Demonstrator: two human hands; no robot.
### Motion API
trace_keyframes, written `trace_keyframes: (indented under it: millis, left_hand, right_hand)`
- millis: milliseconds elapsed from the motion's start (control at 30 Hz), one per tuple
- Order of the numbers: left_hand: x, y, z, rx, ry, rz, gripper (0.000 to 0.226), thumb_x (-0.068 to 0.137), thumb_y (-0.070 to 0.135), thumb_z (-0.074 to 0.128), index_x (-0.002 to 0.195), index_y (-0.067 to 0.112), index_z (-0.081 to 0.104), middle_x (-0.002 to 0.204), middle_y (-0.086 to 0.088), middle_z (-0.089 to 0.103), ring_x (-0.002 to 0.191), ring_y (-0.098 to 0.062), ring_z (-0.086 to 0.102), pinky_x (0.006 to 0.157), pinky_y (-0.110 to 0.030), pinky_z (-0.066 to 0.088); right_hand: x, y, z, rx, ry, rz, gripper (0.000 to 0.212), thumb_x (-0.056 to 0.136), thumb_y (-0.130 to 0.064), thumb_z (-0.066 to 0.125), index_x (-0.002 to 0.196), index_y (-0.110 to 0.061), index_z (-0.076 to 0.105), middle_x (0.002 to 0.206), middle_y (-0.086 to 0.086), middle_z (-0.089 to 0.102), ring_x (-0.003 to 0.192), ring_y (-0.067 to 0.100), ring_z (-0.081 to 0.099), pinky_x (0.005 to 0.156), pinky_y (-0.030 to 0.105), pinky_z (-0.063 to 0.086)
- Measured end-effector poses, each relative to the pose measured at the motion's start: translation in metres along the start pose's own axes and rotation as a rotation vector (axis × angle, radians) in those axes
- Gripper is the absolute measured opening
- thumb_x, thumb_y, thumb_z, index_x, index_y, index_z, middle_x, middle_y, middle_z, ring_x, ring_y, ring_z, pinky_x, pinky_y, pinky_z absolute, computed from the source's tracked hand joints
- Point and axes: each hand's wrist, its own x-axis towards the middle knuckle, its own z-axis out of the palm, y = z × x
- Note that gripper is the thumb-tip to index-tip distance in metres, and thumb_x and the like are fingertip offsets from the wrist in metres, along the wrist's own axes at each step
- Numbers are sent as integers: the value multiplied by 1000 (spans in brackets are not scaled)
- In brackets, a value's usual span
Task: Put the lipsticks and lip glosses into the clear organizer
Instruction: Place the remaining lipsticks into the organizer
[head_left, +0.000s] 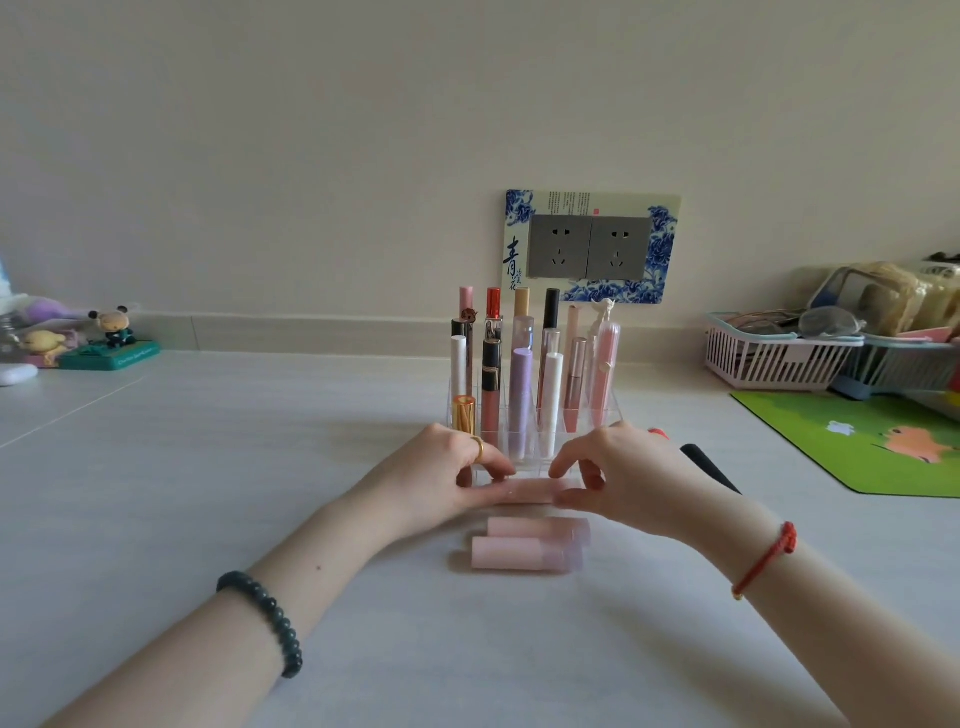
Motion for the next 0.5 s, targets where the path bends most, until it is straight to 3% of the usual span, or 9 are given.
trace_keyframes:
  millis: [100, 333, 500]
  left_hand:
    - [0, 0, 2, 34, -11, 36, 25, 80, 36, 65, 96, 18, 71, 90, 6, 70, 72, -19, 62, 69, -24, 48]
    - [1, 2, 5, 93, -90, 52, 28, 82, 30, 64, 107, 17, 67, 101, 4, 65, 77, -15, 57, 68, -15, 41]
    - [0, 2, 3, 14, -10, 102, 25, 79, 28, 68, 101, 18, 70, 92, 5, 66, 69, -15, 55, 61, -10, 37]
  right_hand:
    - [-1, 0, 0, 0, 3, -14, 29, 80, -53, 54, 103, -35, 58, 69, -13, 50, 66, 8, 50, 59, 30, 46]
    - [-4, 1, -1, -18, -9, -60, 24, 81, -51, 54, 97, -36, 59, 72, -14, 44, 74, 12, 50, 64, 36, 49]
    - [-7, 8, -6, 236, 106, -105, 14, 75, -35, 65, 87, -29, 65, 77, -18, 49, 66, 6, 51, 62, 32, 51]
